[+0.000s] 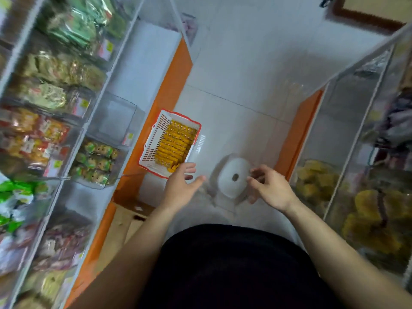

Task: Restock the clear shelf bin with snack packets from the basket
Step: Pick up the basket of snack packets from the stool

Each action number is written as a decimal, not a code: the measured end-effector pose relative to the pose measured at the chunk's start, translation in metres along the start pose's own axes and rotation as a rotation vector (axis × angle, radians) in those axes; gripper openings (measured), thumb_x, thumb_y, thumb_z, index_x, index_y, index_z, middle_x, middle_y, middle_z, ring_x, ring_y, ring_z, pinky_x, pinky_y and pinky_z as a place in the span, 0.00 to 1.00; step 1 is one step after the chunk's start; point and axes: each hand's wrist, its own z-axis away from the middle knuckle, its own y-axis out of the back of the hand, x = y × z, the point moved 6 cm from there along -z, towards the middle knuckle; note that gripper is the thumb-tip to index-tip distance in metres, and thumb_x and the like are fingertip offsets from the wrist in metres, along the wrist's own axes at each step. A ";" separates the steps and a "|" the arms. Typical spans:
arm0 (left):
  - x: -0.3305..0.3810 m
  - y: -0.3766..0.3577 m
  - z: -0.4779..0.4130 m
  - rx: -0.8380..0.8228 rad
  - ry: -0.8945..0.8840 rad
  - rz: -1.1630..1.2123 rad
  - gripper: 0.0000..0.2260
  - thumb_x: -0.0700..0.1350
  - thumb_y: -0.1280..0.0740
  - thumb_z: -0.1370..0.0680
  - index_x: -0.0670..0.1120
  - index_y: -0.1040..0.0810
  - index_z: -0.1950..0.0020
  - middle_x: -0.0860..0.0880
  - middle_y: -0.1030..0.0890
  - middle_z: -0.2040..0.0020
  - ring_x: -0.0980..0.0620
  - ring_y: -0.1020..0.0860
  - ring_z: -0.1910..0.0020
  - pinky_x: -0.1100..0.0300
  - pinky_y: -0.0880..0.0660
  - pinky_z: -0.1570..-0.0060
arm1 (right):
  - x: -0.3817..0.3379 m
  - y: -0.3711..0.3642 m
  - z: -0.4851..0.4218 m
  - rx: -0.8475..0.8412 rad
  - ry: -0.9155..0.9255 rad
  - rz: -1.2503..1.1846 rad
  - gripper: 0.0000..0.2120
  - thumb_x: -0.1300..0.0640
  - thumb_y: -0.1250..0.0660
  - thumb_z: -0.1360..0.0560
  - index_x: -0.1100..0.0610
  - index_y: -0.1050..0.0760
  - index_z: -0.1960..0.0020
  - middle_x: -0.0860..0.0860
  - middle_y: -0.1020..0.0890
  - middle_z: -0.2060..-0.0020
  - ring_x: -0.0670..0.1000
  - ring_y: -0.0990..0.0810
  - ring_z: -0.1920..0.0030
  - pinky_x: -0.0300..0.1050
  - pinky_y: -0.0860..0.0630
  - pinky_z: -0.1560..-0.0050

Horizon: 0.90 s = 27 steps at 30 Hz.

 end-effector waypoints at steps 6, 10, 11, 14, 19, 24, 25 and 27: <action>-0.016 0.059 -0.046 0.088 0.057 0.138 0.17 0.50 0.24 0.24 0.54 0.24 0.38 0.53 0.19 0.40 0.56 0.20 0.44 0.61 0.24 0.45 | -0.112 -0.014 -0.079 -0.102 0.133 0.170 0.14 0.48 0.33 0.22 0.53 0.24 0.38 0.44 0.20 0.53 0.47 0.20 0.58 0.31 0.31 0.64; -0.040 0.111 -0.074 0.158 0.073 0.135 0.16 0.54 0.24 0.25 0.56 0.22 0.41 0.59 0.19 0.47 0.69 0.20 0.50 0.77 0.29 0.52 | -0.181 -0.043 -0.128 -0.157 0.192 0.276 0.16 0.47 0.34 0.21 0.54 0.24 0.37 0.47 0.20 0.48 0.50 0.20 0.51 0.42 0.28 0.52; -0.047 0.123 -0.078 0.167 0.093 0.172 0.17 0.54 0.23 0.26 0.55 0.22 0.41 0.58 0.19 0.46 0.65 0.19 0.48 0.71 0.26 0.48 | -0.197 -0.051 -0.140 -0.171 0.206 0.295 0.16 0.47 0.34 0.21 0.53 0.24 0.37 0.47 0.19 0.48 0.50 0.20 0.51 0.43 0.27 0.51; -0.063 0.157 -0.088 0.214 0.126 0.211 0.23 0.56 0.25 0.28 0.48 0.22 0.36 0.51 0.18 0.43 0.53 0.19 0.46 0.53 0.22 0.42 | -0.239 -0.071 -0.170 -0.216 0.261 0.360 0.13 0.47 0.32 0.23 0.52 0.23 0.41 0.46 0.18 0.50 0.50 0.20 0.53 0.43 0.27 0.51; -0.083 0.174 -0.115 0.288 0.265 0.277 0.25 0.65 0.30 0.34 0.57 0.25 0.42 0.60 0.21 0.49 0.60 0.21 0.50 0.52 0.21 0.45 | -0.276 -0.102 -0.235 -0.334 0.311 0.403 0.09 0.50 0.32 0.23 0.51 0.23 0.45 0.48 0.18 0.51 0.49 0.20 0.53 0.43 0.28 0.54; -0.123 0.152 -0.176 0.344 0.500 0.338 0.30 0.66 0.32 0.33 0.52 0.24 0.36 0.55 0.20 0.46 0.52 0.20 0.49 0.54 0.23 0.46 | -0.275 -0.157 -0.332 -0.538 0.338 0.492 0.12 0.50 0.35 0.21 0.57 0.24 0.44 0.49 0.19 0.50 0.48 0.20 0.52 0.42 0.26 0.58; -0.137 0.146 -0.192 0.353 0.536 0.345 0.28 0.66 0.31 0.32 0.53 0.24 0.37 0.55 0.20 0.46 0.51 0.20 0.48 0.55 0.24 0.47 | -0.273 -0.171 -0.354 -0.580 0.345 0.498 0.11 0.49 0.35 0.21 0.54 0.24 0.45 0.45 0.21 0.51 0.44 0.21 0.53 0.37 0.29 0.61; -0.168 0.128 -0.222 0.372 0.589 0.377 0.19 0.60 0.28 0.27 0.55 0.26 0.40 0.54 0.20 0.46 0.51 0.21 0.48 0.56 0.25 0.47 | -0.263 -0.203 -0.397 -0.644 0.353 0.499 0.09 0.47 0.34 0.22 0.50 0.25 0.45 0.40 0.23 0.52 0.39 0.24 0.54 0.32 0.33 0.62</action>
